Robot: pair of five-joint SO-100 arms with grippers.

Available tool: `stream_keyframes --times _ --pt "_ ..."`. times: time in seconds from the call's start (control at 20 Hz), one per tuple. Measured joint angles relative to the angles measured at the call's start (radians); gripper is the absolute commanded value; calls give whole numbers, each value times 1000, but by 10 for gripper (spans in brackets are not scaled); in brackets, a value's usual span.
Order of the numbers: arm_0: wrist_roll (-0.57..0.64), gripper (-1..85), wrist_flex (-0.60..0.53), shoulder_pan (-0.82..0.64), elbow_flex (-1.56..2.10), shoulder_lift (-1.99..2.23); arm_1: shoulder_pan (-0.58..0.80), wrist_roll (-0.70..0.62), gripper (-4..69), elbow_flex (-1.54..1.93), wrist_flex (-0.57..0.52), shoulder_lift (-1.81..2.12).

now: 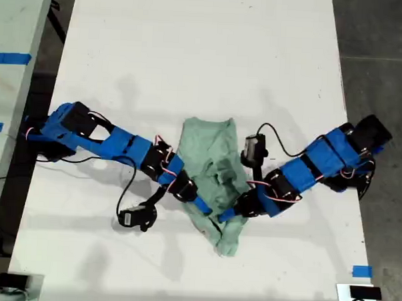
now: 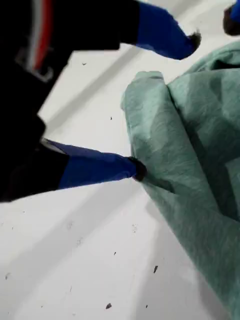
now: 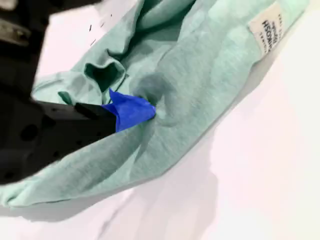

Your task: Fold tshirt

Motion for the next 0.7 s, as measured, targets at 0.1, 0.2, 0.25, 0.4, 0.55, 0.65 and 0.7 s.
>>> stream_keyframes --times 0.1,0.2,0.25,0.4,0.55,0.65,0.7 --pt "14 287 -72 17 0 -26 -8 3 337 0 -64 -40" --pt "17 286 -103 34 -2 -60 -21 -3 323 0 -130 -94" --pt "9 283 -103 35 -2 -81 -25 3 311 0 -172 -127" --pt "-58 231 -95 38 -15 -132 -29 -3 276 9 -296 -215" --pt "-124 1 -44 38 -54 -153 -29 3 76 54 -422 -230" --pt "-161 1 -9 38 -54 -153 -29 2 -16 58 -436 -218" --pt "-170 1 2 38 -54 -153 -31 2 -16 57 -430 -212"
